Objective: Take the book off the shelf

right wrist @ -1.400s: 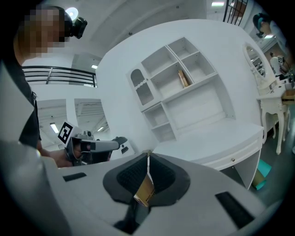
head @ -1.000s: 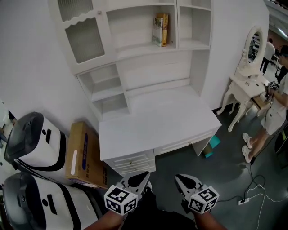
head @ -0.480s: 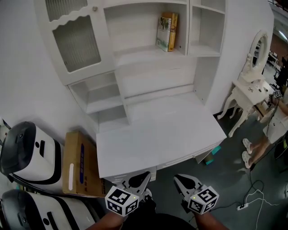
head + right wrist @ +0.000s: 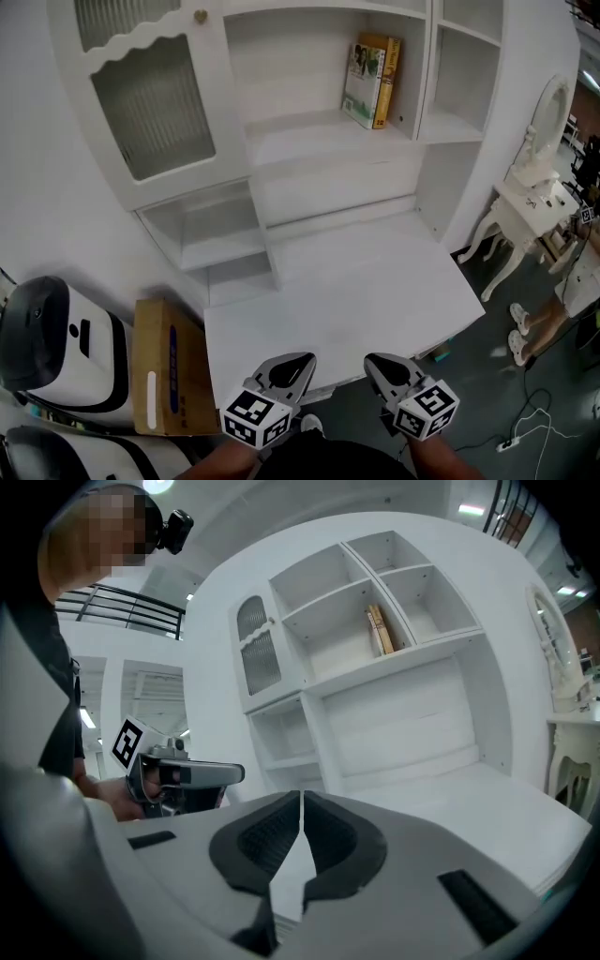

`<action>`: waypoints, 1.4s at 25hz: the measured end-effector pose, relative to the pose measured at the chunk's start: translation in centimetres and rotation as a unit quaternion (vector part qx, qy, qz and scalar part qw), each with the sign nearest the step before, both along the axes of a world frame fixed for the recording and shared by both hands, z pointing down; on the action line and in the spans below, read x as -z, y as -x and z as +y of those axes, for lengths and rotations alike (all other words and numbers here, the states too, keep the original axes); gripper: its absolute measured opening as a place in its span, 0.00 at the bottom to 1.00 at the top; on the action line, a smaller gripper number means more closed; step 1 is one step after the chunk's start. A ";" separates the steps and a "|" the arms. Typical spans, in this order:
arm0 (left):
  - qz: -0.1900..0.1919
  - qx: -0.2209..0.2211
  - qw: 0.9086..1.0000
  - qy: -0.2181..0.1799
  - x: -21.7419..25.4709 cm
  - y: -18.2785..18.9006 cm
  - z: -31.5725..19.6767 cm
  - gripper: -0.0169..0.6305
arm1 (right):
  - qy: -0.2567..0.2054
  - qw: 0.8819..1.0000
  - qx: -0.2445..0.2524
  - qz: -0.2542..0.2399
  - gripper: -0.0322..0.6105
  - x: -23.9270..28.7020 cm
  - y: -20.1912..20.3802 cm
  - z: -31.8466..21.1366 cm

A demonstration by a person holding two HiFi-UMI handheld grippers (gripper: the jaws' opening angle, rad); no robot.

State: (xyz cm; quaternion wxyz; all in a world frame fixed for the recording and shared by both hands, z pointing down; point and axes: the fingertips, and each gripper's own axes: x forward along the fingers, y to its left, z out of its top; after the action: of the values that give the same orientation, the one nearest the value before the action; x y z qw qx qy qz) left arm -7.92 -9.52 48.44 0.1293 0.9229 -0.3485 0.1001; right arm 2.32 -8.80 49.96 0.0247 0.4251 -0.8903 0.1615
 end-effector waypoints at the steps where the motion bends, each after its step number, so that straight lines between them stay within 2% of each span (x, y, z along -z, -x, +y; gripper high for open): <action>1: 0.000 0.000 1.000 -0.003 0.3 0.3 -0.8 0.04 | -0.005 1.000 -0.003 0.000 0.10 0.3 0.2 -1.0; 6: 0.003 -0.001 1.000 -0.018 1.4 0.9 -4.0 0.04 | -0.035 0.999 -0.013 0.007 0.10 2.0 0.7 -4.9; 11: 0.006 0.005 1.000 -0.016 1.5 0.3 -5.7 0.04 | -0.040 0.999 -0.013 0.011 0.10 2.7 0.3 -7.3; 18: -0.005 0.041 0.999 -0.008 2.4 -1.1 -8.8 0.04 | -0.048 0.999 0.000 0.019 0.10 4.4 -1.6 -12.5; 27: -0.009 0.069 0.996 -0.049 6.4 -2.8 -13.8 0.04 | -0.143 0.988 -0.021 0.046 0.10 15.0 -5.3 -22.7; 35: -0.017 0.081 0.995 -0.046 6.6 -2.9 -16.2 0.04 | -0.206 0.976 -0.048 0.058 0.10 25.4 -6.0 -31.9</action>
State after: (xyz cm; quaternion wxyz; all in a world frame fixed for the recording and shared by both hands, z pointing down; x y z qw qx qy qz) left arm -5.01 -25.74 41.84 0.0887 0.8946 -0.4288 0.0887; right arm 8.28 -40.70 24.56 -0.0195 0.4716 -0.8802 -0.0498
